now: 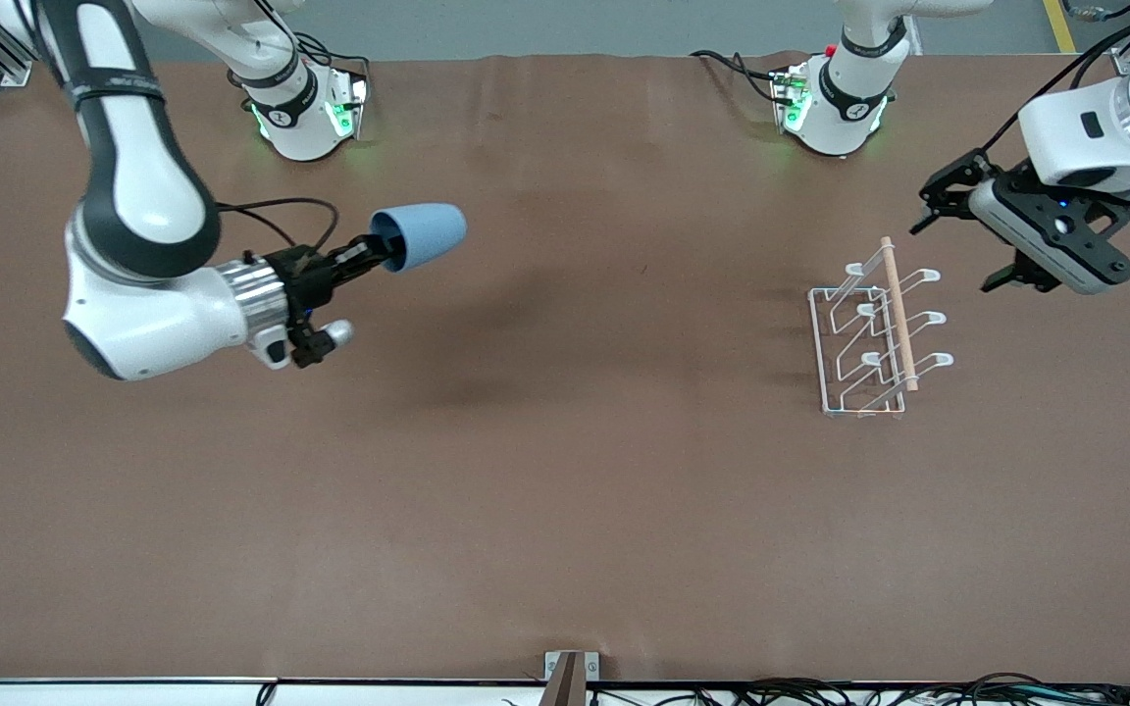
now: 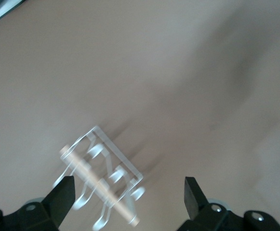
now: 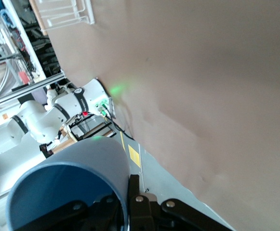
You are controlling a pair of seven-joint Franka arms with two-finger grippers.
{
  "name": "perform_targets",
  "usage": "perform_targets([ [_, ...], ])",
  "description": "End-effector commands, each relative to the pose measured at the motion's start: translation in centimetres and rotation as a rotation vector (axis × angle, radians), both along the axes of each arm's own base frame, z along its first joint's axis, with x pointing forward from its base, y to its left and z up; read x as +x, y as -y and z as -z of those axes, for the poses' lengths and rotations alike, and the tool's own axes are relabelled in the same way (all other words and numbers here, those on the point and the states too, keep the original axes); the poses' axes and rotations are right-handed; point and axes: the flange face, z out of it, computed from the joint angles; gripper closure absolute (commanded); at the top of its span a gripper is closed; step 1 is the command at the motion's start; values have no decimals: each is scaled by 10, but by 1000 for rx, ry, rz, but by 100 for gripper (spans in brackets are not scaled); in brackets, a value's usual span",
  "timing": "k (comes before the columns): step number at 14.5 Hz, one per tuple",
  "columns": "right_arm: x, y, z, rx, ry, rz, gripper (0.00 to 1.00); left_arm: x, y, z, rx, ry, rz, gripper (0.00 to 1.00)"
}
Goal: Hang cup on cup holder
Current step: 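Lift the cup with the right gripper while the left gripper reaches over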
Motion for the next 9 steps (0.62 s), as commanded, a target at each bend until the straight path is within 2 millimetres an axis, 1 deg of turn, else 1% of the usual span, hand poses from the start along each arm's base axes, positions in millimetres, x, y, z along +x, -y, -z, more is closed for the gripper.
perform_targets([
  [1,-10,-32,2,24,-16,35,99,-9,67,-1,-74,-16,131,0],
  [2,-14,-51,2,35,-12,49,99,-19,93,0,-76,-19,182,0],
  [3,-16,-63,1,22,-6,69,99,-27,119,3,-95,-34,226,0],
  [4,-18,-74,2,4,-1,86,99,-33,147,14,-148,-75,262,0],
  [5,-23,-89,2,-11,2,89,99,-36,168,26,-192,-120,283,0],
  [6,-26,-96,2,-4,0,96,99,-41,192,39,-228,-160,308,0],
  [7,-31,-102,7,0,-14,96,99,-43,210,50,-246,-176,327,0],
  [8,-33,-104,12,-5,-11,103,99,-47,235,65,-268,-189,354,0],
  [9,-34,-107,12,-5,-8,104,99,-52,255,76,-268,-192,381,0],
])
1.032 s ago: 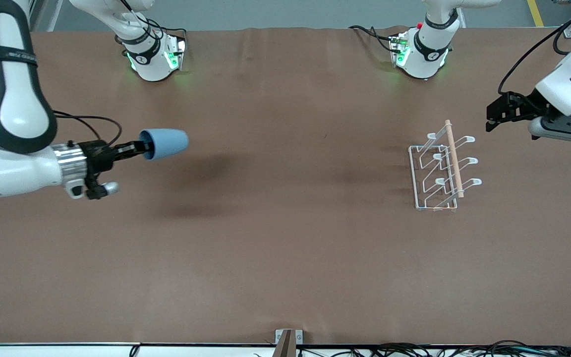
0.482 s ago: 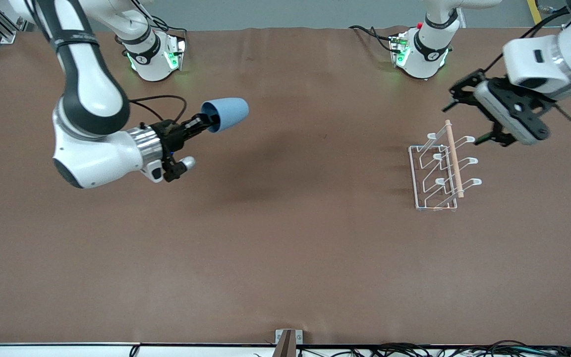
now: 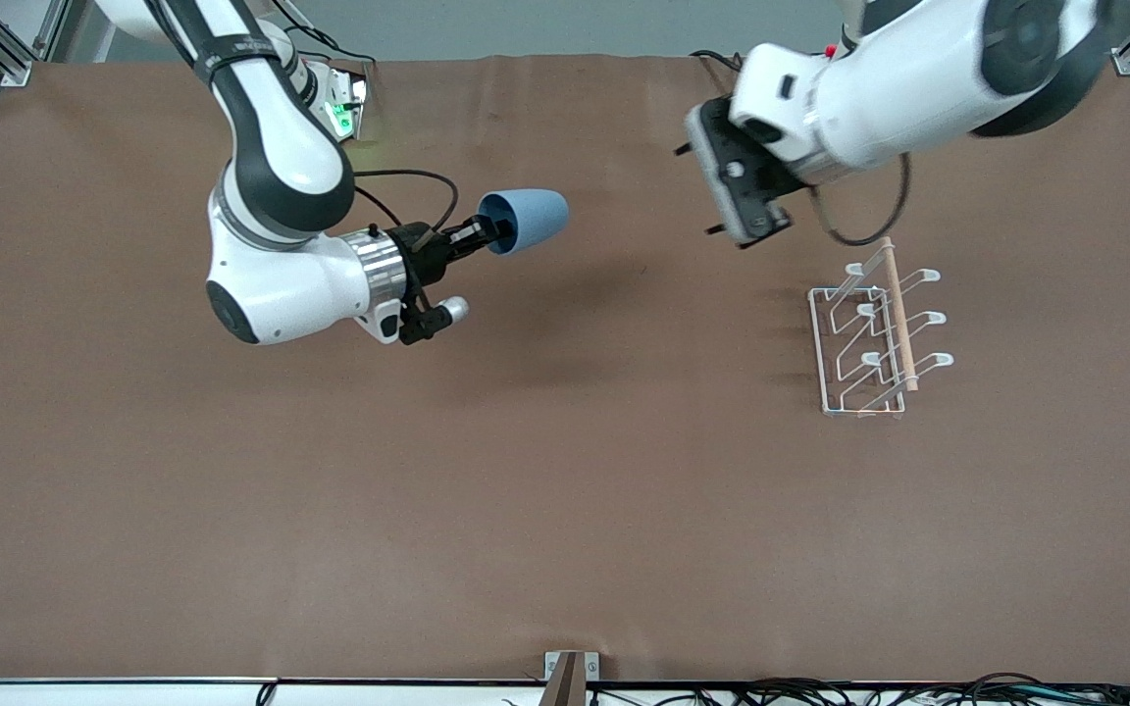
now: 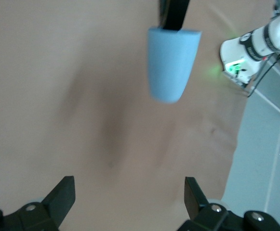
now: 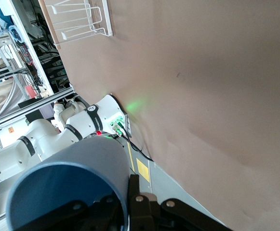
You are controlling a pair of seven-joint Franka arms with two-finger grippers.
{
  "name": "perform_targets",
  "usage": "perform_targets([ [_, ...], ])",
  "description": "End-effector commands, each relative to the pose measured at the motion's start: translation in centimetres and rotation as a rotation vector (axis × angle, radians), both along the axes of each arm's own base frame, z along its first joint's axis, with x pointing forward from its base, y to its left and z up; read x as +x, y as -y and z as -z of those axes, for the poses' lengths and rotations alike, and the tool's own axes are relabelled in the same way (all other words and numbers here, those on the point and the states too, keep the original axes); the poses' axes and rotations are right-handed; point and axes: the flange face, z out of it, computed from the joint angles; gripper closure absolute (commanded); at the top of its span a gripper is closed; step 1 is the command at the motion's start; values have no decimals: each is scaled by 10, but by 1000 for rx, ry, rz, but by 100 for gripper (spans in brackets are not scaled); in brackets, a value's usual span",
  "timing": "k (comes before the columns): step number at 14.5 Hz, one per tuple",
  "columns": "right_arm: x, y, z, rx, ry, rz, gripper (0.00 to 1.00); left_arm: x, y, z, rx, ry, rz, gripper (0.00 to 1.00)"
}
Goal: Hang cup on cup holder
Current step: 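Grip the cup rim with the left gripper beside the right gripper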
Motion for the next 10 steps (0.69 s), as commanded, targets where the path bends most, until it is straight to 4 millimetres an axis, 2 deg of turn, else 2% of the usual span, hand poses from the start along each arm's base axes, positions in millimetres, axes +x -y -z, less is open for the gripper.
perform_targets([
  [1,-8,-4,3,6,-17,24,99,-3,50,30,-39,-18,53,0],
  [5,-9,-4,1,8,-15,24,99,-26,112,71,-42,-30,88,0],
  [8,-9,-4,1,8,-16,23,99,-43,134,85,-23,-32,125,0],
  [10,-9,-4,0,8,-14,23,99,-40,140,95,-23,-20,113,0],
])
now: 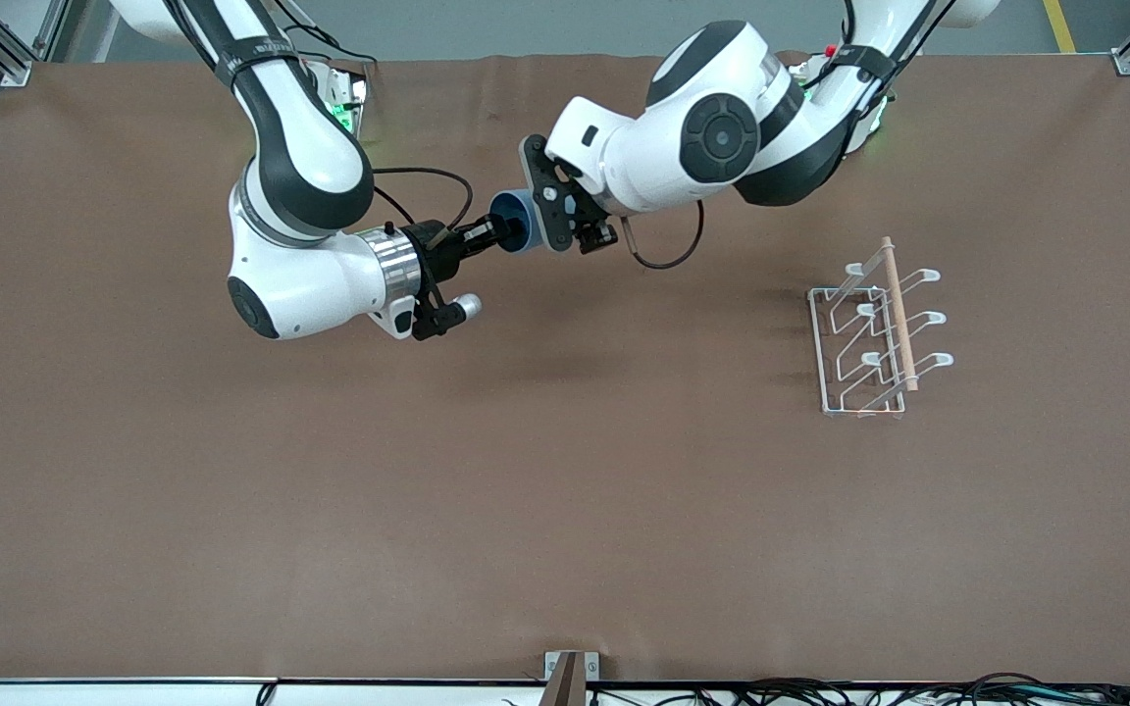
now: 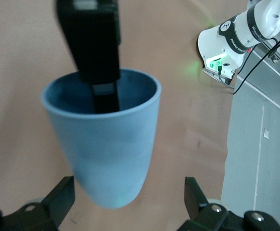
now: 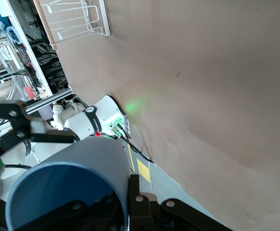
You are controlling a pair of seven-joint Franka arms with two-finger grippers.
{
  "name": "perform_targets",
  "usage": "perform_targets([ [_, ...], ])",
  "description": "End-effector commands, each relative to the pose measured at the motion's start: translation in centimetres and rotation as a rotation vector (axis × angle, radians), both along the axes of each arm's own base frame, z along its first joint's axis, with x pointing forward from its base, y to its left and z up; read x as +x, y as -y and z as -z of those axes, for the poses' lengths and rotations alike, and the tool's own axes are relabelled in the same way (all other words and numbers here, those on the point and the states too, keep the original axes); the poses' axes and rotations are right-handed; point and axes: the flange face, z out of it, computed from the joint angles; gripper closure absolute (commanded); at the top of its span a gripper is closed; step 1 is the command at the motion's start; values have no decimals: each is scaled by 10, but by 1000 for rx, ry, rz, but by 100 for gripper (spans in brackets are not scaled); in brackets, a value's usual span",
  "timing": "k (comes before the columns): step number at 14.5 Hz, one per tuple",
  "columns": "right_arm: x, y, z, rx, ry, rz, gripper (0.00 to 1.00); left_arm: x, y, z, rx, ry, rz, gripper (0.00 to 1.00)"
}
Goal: Hang cup on cup holder
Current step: 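Grip the cup rim with the left gripper beside the right gripper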
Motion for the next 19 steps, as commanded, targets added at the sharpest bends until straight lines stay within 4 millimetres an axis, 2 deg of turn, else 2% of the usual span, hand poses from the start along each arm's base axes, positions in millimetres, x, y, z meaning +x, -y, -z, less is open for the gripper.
perform_targets([
  [1,-4,-1,-7,14,-6,22,98,5,10,5,-6,38,-19,0],
  [3,-5,-2,-7,14,-6,20,98,13,14,14,-25,62,-48,0],
  [5,-5,-2,-7,14,-6,20,98,14,22,16,-46,86,-79,0],
  [8,-6,-1,-7,13,-9,20,98,14,23,15,-36,75,-129,1],
  [9,-6,-1,-6,12,-9,21,98,16,22,14,-44,88,-128,20],
  [10,-6,-1,-7,13,-8,21,98,19,20,13,-52,101,-125,45],
  [11,-6,-1,-7,13,-8,21,98,19,21,12,-60,110,-108,54],
  [15,-7,-2,-12,1,-26,37,98,16,23,14,-58,108,-102,62],
  [19,-7,-1,-18,0,-26,41,98,17,20,12,-55,107,-100,63],
])
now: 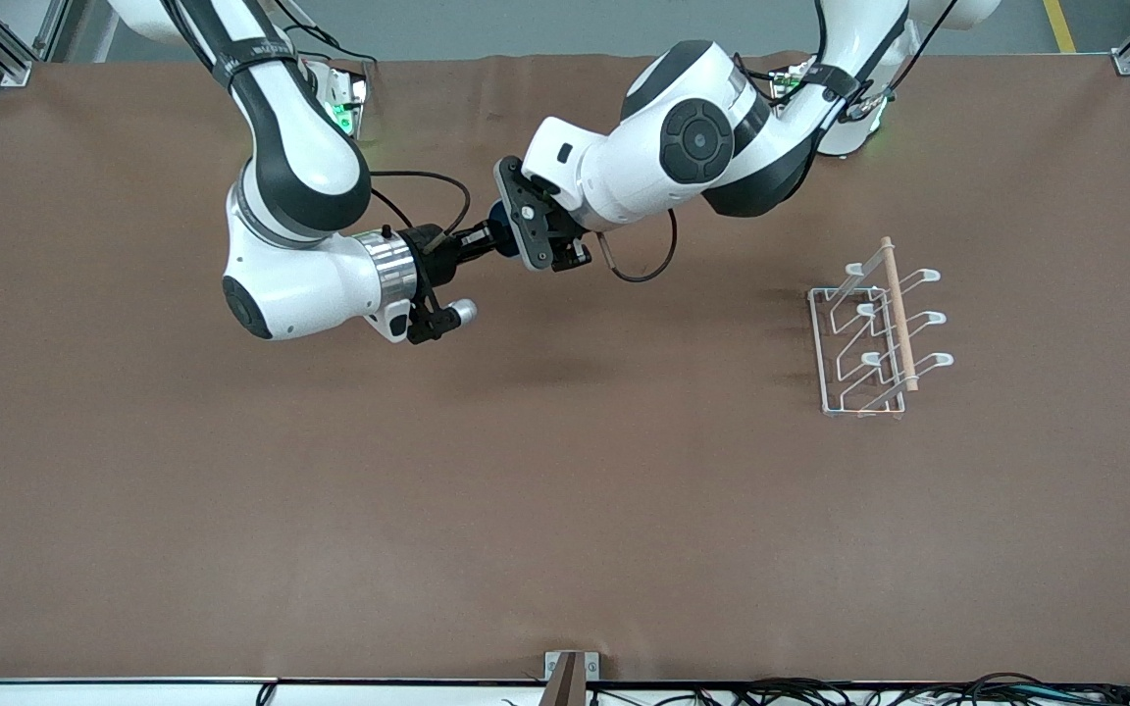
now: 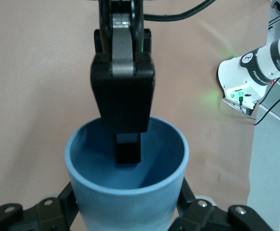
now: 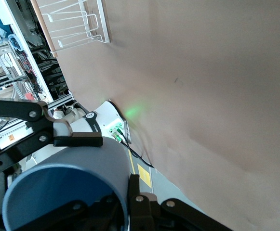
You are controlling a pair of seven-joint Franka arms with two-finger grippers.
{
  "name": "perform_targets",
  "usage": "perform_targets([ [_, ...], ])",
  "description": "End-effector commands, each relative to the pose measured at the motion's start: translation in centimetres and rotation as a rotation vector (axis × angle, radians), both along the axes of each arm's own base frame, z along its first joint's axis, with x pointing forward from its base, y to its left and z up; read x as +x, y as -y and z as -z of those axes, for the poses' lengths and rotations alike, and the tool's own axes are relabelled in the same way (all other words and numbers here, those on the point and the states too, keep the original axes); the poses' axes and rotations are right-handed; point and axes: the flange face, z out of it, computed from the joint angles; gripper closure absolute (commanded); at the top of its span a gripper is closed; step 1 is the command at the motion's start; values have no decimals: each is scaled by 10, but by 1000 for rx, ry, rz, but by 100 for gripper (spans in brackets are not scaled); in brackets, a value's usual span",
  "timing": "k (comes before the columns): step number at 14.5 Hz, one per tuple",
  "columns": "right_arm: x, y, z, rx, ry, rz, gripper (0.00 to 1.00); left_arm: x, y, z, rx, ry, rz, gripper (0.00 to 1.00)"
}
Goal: Hang cup on cup holder
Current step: 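Open the right gripper while the left gripper pulls the cup away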
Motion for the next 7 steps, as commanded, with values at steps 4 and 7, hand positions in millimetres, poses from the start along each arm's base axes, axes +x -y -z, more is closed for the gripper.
perform_targets([
  [4,-9,0,-21,-28,-86,52,5,7,-13,-4,50,36,21,67],
  [7,-9,4,-28,-44,-112,70,0,12,-32,-10,135,69,49,79],
])
